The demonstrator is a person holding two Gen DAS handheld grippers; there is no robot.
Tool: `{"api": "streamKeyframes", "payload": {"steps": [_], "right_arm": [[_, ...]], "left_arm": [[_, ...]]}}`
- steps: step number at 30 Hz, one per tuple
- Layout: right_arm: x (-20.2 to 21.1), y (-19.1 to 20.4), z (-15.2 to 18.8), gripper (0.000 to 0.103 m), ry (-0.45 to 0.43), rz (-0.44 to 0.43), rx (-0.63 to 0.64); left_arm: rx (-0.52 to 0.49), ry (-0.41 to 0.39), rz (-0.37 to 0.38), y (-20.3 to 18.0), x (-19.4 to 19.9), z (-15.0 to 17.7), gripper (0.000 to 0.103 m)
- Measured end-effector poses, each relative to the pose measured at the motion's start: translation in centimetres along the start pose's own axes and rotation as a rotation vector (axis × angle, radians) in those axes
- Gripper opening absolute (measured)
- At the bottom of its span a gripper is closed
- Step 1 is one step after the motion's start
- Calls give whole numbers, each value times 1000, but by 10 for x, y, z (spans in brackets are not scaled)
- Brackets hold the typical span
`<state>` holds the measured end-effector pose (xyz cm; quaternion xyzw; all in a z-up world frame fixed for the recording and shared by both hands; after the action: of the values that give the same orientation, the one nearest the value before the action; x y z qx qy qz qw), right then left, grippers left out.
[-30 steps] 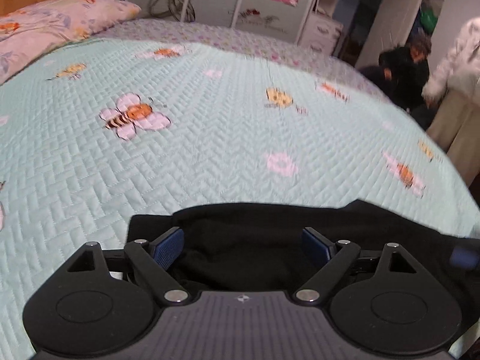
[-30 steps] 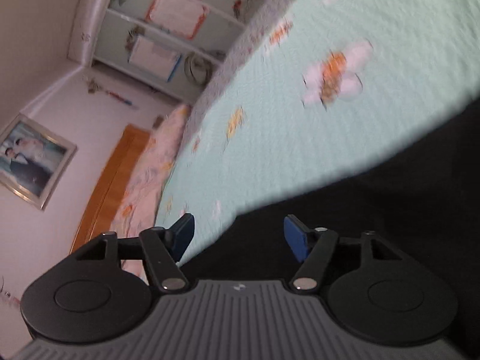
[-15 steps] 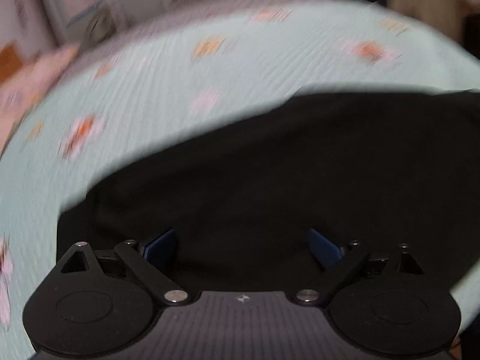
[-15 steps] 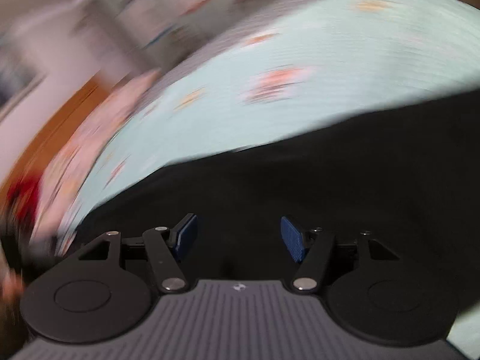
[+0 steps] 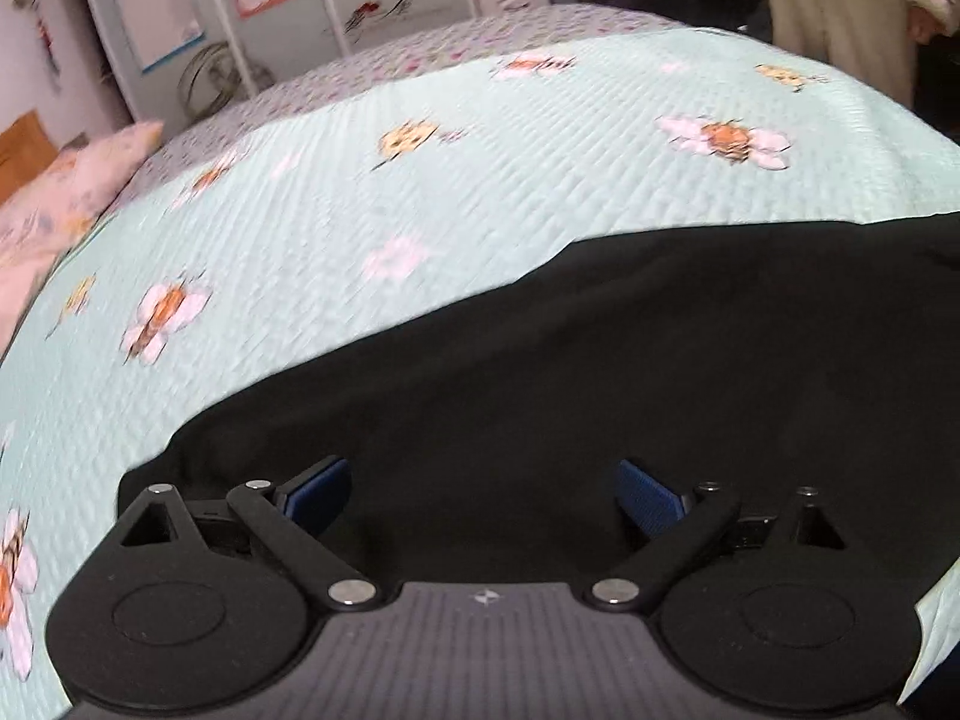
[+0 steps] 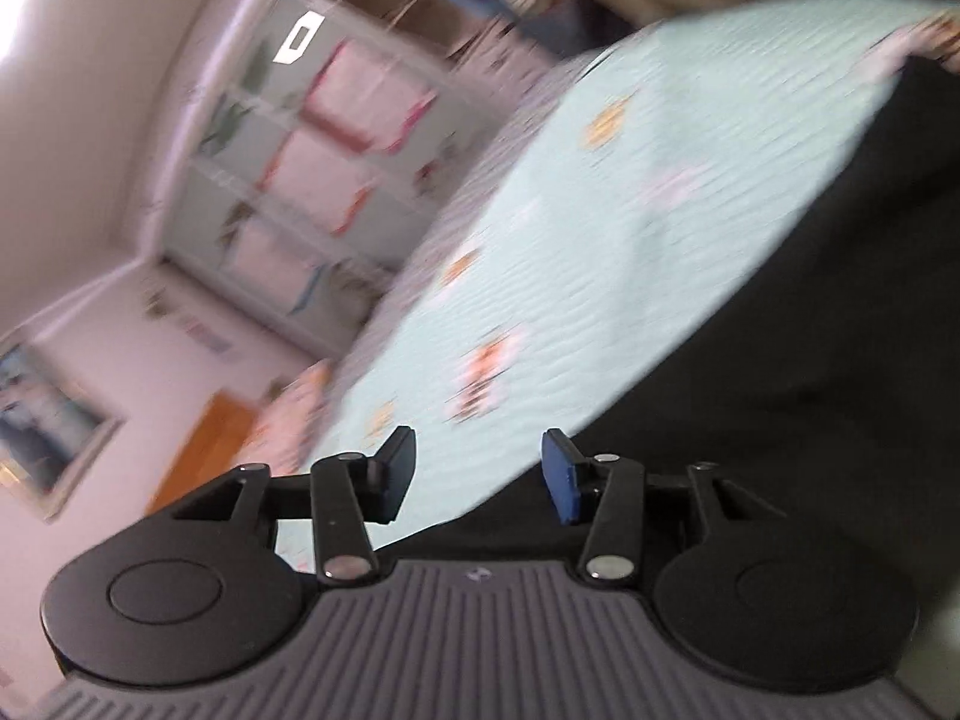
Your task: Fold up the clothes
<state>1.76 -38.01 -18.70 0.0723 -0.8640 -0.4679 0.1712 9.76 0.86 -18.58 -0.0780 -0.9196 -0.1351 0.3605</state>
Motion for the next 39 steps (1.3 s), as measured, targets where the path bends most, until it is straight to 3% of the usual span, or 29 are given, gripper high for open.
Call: {"api": "streamKeyframes", "payload": {"steps": [2,4,5,6,8,10,11,13,14,15,16,18,20,21,22,24,25,28,29,30,35,37,39], "right_arm": [[-24,-4,8,52,76,19,-4],[-22,-28,-4,47,87,102,0],[-17,-44,-13,22,78,154,3],[-6,-60,-27,10,48,210,0],[32,-94,-66,9,-97,326,-33],[64,-120,-94,1,-198,390,-91],[71,-123,-102,2,-214,397,-100],[71,-102,-101,22,-192,425,13],[64,-86,-93,46,-164,401,72],[54,-70,-82,60,-127,342,106],[45,-52,-66,64,-78,266,129],[38,-36,-37,64,28,166,151],[27,-31,-11,64,129,138,150],[25,-39,-9,63,139,158,144],[27,-51,-14,59,116,191,129],[33,-77,-28,30,50,270,85],[46,-92,-42,28,-20,333,33],[78,-102,-66,31,-161,516,23],[80,-92,-66,41,-167,532,50],[79,-81,-63,50,-159,522,77],[46,-24,-15,54,17,277,133],[30,-22,-3,55,65,264,113],[31,-29,1,55,72,331,85]], "left_arm": [[14,67,2,1,-16,4,98],[52,119,6,7,-28,10,102],[82,138,11,12,-32,14,103],[118,150,25,17,-33,15,103],[141,164,29,22,-33,17,103],[138,166,19,20,-33,17,103],[137,166,9,18,-33,17,103],[146,164,-12,15,-29,13,99],[152,162,-19,13,-26,12,97],[157,159,-17,11,-23,10,97],[157,153,-14,7,-18,8,97],[137,150,-10,1,-12,5,97],[119,161,-18,-3,-12,6,97],[113,170,-23,-4,-13,8,96],[115,185,-27,-4,-15,12,96],[121,211,-34,-4,-20,21,97],[131,204,-28,-2,-20,23,97],[163,195,-10,4,-20,29,100],[166,192,-7,5,-21,31,101],[165,188,-6,5,-20,32,102],[163,172,5,5,-21,35,102],[164,169,11,6,-23,34,102],[162,167,17,6,-24,33,102]]}}
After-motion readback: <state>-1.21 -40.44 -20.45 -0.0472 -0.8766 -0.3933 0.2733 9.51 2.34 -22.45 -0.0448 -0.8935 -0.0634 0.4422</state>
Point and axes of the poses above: each gripper's, at about its wrist camera, not at the fingertips, and x roughly against the way its jaws point, y to its left, z to its underside, the point moved 6 cm from there along -x, roughly the way its jaws point, and after that the axes turned 6 degrees about -y, right-handed, at the moved point
